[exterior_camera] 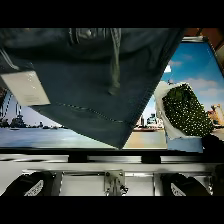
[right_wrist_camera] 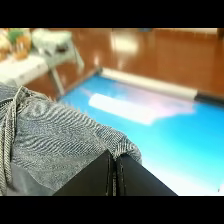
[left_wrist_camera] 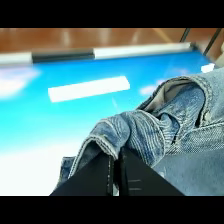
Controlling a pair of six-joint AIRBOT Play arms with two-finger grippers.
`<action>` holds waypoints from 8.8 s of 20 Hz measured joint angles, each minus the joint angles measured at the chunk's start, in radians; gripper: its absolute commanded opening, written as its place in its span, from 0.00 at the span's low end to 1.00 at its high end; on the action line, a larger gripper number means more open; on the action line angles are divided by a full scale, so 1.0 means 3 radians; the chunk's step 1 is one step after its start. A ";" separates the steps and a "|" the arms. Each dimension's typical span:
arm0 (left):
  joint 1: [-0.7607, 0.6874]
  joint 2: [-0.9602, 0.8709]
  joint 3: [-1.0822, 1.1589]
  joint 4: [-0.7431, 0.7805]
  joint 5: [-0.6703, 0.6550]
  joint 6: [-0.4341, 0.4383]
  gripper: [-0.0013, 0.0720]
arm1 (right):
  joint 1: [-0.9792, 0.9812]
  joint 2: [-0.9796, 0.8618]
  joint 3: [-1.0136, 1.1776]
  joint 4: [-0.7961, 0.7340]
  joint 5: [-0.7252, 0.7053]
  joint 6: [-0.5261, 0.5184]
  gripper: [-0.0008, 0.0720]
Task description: Fold the shirts.
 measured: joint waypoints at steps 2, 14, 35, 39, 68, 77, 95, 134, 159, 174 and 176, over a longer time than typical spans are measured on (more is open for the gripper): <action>0.0001 -0.0065 -0.0305 -0.0028 -0.0024 -0.0033 0.08 | 0.0000 -0.0245 0.0004 -0.0027 -0.0146 0.0076 0.14; -0.0032 -0.0843 -0.0828 -0.0777 0.1190 0.0286 0.08 | 0.0000 -0.1222 -0.0042 0.0103 0.0680 -0.0329 0.14; -0.0237 0.0277 -0.4278 -0.0571 0.0011 -0.0224 0.94 | 0.0006 -0.0773 -0.2630 0.0467 -0.1195 -0.0267 0.14; -0.0306 0.0280 -0.4447 -0.0613 0.0072 -0.0262 0.93 | 0.0006 -0.0772 -0.2644 0.0472 -0.1110 -0.0263 0.14; -0.0618 0.0420 -0.4616 -0.1106 0.1343 -0.0336 0.08 | 0.0003 -0.0772 -0.2463 0.0469 -0.0843 -0.0178 0.14; 0.0125 0.1108 -0.4466 -0.1225 0.1410 -0.0671 0.08 | 0.0004 -0.1086 -0.1784 0.0510 -0.0252 -0.0074 0.14; 0.0193 0.1077 -0.4403 -0.0965 0.0025 -0.0306 0.08 | 0.0004 -0.1396 -0.1545 -0.0041 -0.1718 -0.0100 0.72; 0.0195 0.1096 -0.4403 -0.0865 -0.0135 -0.0210 0.08 | 0.0538 -0.0607 -0.5160 0.1214 0.0830 0.0163 0.14; 0.0196 0.1099 -0.4627 -0.0998 -0.0563 -0.0177 0.08 | 0.0558 -0.0739 -0.2550 0.0492 -0.0160 0.0150 0.14; 0.0195 0.1054 -0.3896 -0.1101 -0.0453 0.0431 0.53 | 0.0565 -0.0765 -0.2533 0.0263 -0.1537 0.0284 0.14; 0.0188 0.0857 -0.3848 -0.1041 -0.0097 0.0453 0.54 | 0.0565 -0.0765 -0.2516 0.0338 -0.1509 0.0287 0.14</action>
